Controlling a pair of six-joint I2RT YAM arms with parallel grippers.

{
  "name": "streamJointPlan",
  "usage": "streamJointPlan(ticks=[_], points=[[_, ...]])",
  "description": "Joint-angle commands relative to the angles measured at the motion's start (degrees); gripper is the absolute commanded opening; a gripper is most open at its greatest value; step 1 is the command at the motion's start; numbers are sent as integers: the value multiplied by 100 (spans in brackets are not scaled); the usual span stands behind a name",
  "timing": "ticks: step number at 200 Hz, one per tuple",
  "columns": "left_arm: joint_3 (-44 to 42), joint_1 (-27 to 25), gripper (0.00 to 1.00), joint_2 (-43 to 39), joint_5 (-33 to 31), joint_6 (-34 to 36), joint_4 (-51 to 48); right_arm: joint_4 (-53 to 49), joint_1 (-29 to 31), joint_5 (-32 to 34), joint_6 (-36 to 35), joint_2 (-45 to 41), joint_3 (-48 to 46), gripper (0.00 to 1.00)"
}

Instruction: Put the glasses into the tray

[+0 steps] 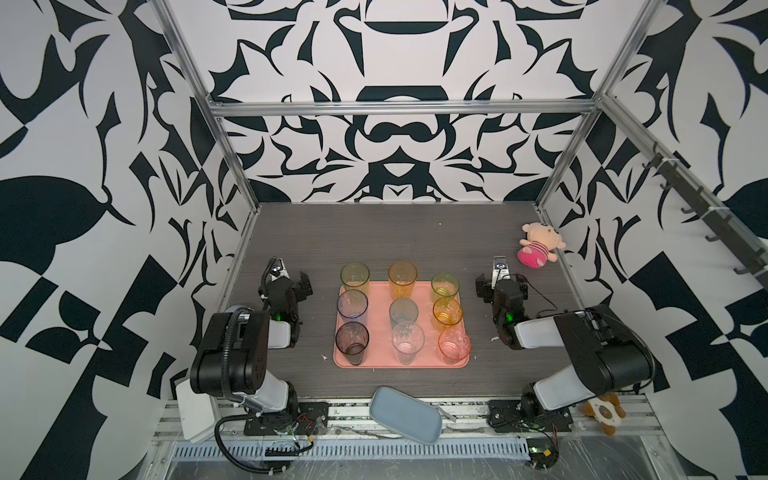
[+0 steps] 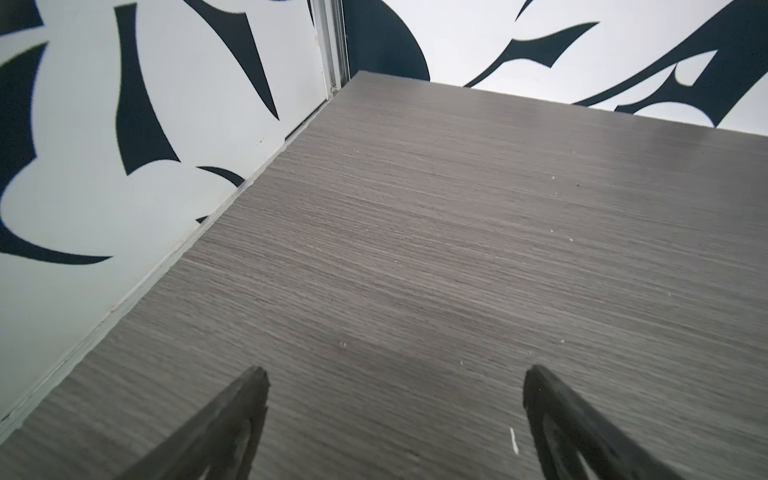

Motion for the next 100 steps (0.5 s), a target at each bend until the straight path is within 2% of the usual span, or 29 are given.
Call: streamJointPlan(ticks=[1, 9, 23, 79, 100], points=[[65, 13, 99, 55, -68, -12, 344, 399, -201, -591, 283, 63, -29, 100], [130, 16, 99, 55, -90, -17, 232, 724, -247, -609, 181, 343, 15, 100], [231, 17, 100, 63, -131, -35, 43, 32, -328, -706, 415, 114, 166, 100], [306, 14, 99, 81, -122, -44, -91, 95, -375, -687, 388, 171, 185, 100], [319, 16, 99, 89, 201, 102, -108, 116, -375, -687, 388, 184, 177, 100]])
